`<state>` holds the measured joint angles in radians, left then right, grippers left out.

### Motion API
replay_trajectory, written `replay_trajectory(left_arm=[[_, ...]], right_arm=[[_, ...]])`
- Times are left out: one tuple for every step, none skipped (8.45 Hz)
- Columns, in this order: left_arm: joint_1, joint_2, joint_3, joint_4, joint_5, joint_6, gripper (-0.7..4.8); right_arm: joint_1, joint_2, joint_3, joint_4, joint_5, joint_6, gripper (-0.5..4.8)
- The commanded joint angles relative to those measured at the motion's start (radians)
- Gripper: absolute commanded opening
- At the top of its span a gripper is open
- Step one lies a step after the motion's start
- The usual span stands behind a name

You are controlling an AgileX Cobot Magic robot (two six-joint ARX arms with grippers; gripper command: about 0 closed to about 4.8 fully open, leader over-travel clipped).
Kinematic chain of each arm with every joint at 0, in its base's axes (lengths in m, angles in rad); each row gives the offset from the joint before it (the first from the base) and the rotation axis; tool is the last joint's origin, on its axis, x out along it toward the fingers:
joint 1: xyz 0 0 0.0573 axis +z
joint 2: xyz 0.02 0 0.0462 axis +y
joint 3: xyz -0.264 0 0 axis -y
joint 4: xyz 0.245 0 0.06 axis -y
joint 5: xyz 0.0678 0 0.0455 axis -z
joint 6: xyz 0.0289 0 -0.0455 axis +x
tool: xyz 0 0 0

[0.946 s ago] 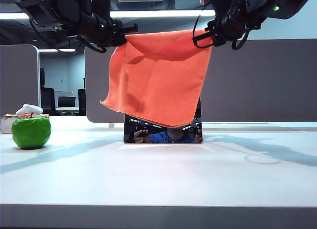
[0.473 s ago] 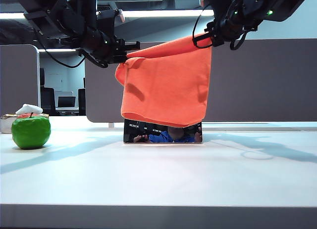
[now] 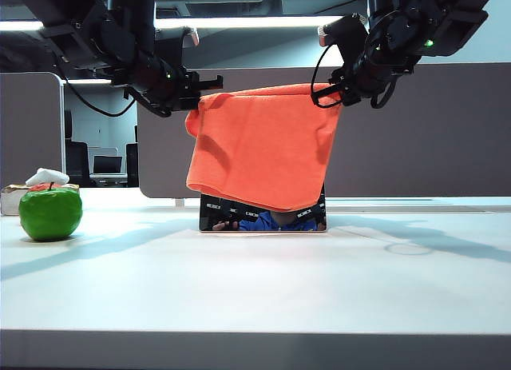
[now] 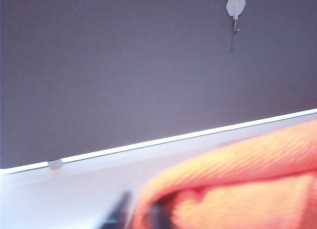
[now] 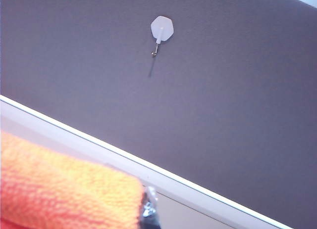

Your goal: Pick up the cloth from the table and use it to cover the mirror.

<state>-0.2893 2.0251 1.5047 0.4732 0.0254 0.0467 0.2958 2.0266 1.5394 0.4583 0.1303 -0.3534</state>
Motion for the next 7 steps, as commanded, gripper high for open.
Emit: replay_trajectory(left_arm=[[0.003, -0.005, 0.005, 0.006, -0.006, -0.003, 2.44], [0.003, -0.005, 0.005, 0.002, -0.006, -0.003, 2.47], [0.003, -0.005, 0.005, -0.006, -0.021, -0.003, 2.47], [0.003, -0.005, 0.005, -0.003, -0.080, -0.002, 2.46], [0.004, -0.005, 0.005, 0.008, -0.143, -0.002, 2.41], [0.011, -0.005, 0.005, 0.018, -0.142, -0.003, 2.41], [0.015, -0.005, 0.005, 0.045, -0.142, -0.003, 2.36]], right_arm=[[-0.002, -0.006, 0.006, -0.066, 0.006, 0.000, 0.59], [-0.002, -0.006, 0.006, -0.094, 0.006, 0.000, 0.80], [-0.002, -0.006, 0.006, -0.116, 0.006, 0.000, 1.28], [-0.002, -0.006, 0.006, -0.119, 0.006, 0.000, 1.47], [-0.002, -0.006, 0.006, -0.126, 0.005, -0.010, 1.54], [-0.002, -0.006, 0.006, -0.135, 0.005, -0.027, 1.59], [-0.002, -0.006, 0.006, -0.134, 0.006, -0.044, 1.60]])
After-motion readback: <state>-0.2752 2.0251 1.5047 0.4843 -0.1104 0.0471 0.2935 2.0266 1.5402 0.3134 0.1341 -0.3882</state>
